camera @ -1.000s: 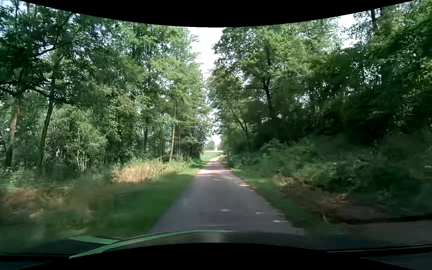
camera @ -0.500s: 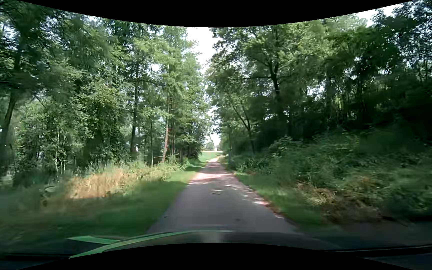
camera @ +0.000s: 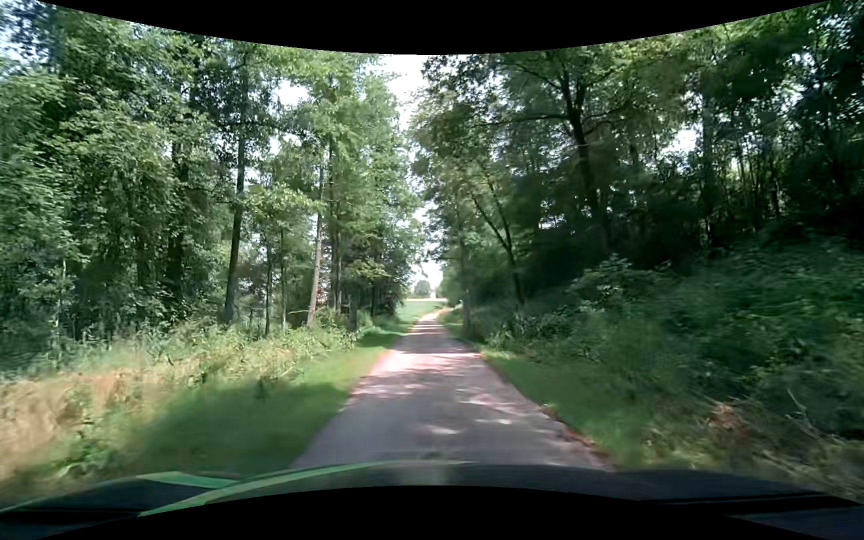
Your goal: Follow the waypoints while adhering to traffic rules and regulations
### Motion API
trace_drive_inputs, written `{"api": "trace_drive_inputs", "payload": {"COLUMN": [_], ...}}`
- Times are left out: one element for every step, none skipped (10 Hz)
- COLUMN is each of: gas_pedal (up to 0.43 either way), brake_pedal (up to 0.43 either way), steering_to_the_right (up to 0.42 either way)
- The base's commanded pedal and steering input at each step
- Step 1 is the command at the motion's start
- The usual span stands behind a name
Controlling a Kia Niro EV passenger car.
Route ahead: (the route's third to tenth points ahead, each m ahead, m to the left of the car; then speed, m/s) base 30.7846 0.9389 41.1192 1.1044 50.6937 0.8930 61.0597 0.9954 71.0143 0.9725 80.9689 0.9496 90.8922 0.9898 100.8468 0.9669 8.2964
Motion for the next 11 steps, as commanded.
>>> {"api": "trace_drive_inputs", "payload": {"gas_pedal": [0.157, 0.15, 0.138, 0.118, 0.118, 0.11, 0.098, 0.098, 0.098, 0.098, 0.098], "brake_pedal": [0.0, 0.0, 0.0, 0.0, 0.0, 0.0, 0.0, 0.0, 0.0, 0.0, 0.0], "steering_to_the_right": [-0.011, -0.011, -0.011, -0.011, -0.011, -0.01, -0.009, -0.008, -0.008, -0.007, -0.007]}}
